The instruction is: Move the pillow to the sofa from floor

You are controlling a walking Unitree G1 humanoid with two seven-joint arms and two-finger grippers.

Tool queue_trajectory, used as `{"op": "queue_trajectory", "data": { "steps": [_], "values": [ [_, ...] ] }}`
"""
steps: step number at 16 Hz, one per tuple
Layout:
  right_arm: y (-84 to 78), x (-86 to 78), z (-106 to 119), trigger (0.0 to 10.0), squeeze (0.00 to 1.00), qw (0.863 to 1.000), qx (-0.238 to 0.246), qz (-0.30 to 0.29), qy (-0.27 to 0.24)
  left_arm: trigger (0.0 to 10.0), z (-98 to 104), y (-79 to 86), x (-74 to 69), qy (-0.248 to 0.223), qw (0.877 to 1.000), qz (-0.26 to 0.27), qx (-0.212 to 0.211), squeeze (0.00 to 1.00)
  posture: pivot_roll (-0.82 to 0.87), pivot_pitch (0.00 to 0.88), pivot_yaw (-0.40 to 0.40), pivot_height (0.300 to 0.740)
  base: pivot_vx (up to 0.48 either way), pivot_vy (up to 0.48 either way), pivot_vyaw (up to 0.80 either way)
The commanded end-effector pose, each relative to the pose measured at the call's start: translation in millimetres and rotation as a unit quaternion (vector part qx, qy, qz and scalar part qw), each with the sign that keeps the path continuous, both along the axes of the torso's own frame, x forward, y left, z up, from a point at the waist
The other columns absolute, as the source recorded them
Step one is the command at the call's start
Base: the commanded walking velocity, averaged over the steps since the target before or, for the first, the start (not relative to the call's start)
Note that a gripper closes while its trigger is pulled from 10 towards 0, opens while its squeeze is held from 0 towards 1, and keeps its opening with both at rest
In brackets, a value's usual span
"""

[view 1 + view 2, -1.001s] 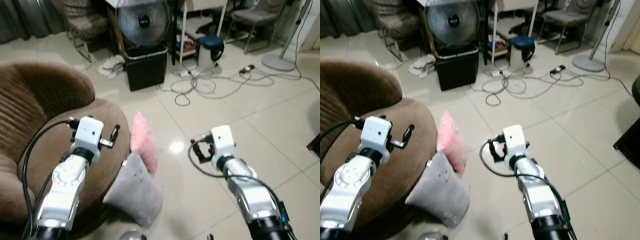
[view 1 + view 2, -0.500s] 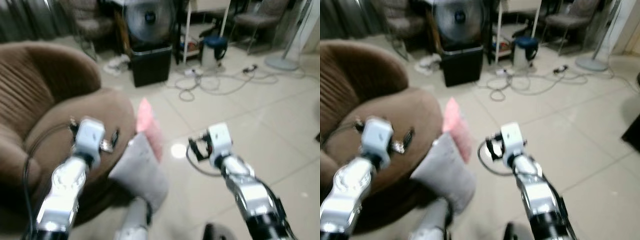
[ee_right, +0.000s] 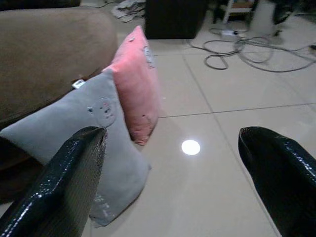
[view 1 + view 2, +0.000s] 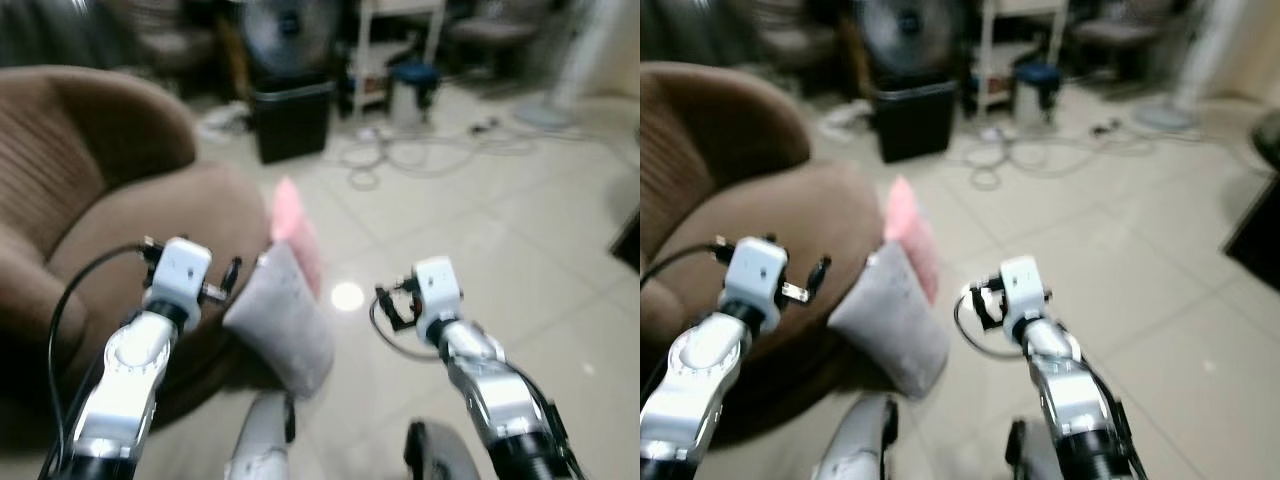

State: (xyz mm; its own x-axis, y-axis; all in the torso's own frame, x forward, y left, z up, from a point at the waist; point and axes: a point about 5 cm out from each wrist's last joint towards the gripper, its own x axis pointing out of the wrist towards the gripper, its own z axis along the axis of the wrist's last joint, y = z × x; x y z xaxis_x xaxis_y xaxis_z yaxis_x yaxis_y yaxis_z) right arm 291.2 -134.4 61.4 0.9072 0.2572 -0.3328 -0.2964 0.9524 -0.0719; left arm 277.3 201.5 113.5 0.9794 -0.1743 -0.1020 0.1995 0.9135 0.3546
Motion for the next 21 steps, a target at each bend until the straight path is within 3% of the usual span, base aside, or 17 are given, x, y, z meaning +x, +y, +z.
{"op": "queue_trajectory", "data": {
  "steps": [1,6,21],
  "values": [
    [-0.8,1.3,3.6,10.0,0.0,1.0,-0.015,0.008,-0.012,10.0,4.8,-2.1,3.3,-0.005,1.0,-0.01,0.002,0.0,0.13,0.0,0.04,0.616,0.3,0.0,0.0],
    [0.8,0.6,3.4,10.0,0.0,1.0,-0.023,0.014,-0.013,10.0,3.2,-2.7,3.0,0.001,1.0,-0.02,0.006,0.0,0.13,0.0,0.039,0.616,0.311,0.0,0.44],
    [-0.7,3.4,7.7,10.0,0.0,0.999,-0.028,0.003,-0.021,10.0,0.0,0.6,1.6,0.009,1.0,-0.016,0.007,0.0,0.13,0.0,0.033,0.616,0.291,0.0,0.0]
  ]
}}
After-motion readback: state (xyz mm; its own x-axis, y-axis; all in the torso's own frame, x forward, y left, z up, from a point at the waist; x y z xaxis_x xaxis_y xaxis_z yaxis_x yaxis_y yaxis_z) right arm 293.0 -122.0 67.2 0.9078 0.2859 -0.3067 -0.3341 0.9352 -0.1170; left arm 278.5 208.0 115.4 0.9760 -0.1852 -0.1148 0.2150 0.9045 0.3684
